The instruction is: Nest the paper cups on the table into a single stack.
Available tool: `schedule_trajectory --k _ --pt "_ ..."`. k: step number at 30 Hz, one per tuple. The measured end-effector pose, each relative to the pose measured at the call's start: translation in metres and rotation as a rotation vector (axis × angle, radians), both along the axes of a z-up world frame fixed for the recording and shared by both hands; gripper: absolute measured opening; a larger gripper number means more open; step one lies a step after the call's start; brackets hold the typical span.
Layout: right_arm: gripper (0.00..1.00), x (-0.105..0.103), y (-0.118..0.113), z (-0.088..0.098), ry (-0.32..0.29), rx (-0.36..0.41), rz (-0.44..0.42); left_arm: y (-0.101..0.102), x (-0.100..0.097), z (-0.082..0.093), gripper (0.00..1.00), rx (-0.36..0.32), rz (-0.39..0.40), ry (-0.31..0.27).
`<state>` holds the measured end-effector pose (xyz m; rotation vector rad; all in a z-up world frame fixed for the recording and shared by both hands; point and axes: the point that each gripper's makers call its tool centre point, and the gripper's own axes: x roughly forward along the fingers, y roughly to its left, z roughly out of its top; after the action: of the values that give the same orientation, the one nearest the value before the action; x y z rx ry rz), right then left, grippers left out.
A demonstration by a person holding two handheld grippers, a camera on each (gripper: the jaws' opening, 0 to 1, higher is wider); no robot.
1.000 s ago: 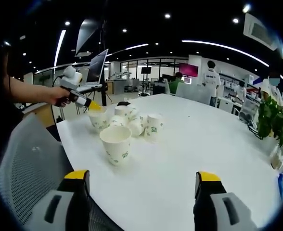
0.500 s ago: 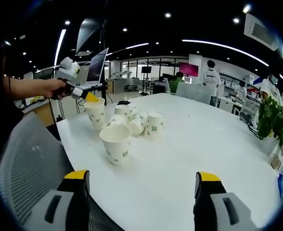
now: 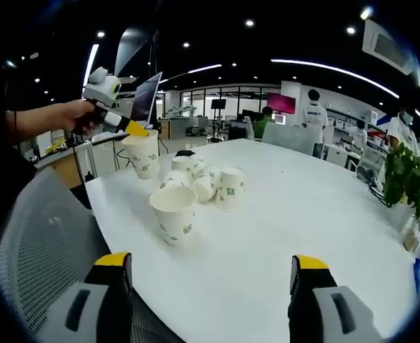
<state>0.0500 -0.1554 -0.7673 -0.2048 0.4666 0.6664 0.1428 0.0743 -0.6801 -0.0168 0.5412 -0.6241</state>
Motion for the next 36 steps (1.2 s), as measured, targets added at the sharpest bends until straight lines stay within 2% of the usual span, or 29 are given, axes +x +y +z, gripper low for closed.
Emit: schedule_trajectory --k 5,8,12,17,29,36 --pt "0.92 0.0 -0.001 -0.002 0.003 -0.006 0.0 -0.018 -0.002 0.01 0.0 -0.059 -0.036 0.006" --pt "0.92 0.0 -0.001 -0.003 0.007 -0.014 0.004 -0.025 -0.001 0.009 0.0 -0.094 -0.044 0.016" --pt "0.92 0.0 -0.001 -0.003 0.007 -0.014 0.003 -0.033 -0.002 0.005 0.0 -0.097 -0.063 0.022" --pt "0.92 0.0 -0.002 -0.003 0.004 -0.013 0.0 -0.052 -0.006 0.005 0.0 -0.115 -0.092 0.03" --pt "0.92 0.0 -0.002 -0.002 0.002 -0.009 -0.005 -0.076 -0.001 -0.013 0.0 -0.135 -0.117 0.065" --pt "0.91 0.001 -0.003 -0.001 0.0 -0.009 -0.011 -0.088 -0.005 -0.014 0.0 -0.173 -0.128 0.094"
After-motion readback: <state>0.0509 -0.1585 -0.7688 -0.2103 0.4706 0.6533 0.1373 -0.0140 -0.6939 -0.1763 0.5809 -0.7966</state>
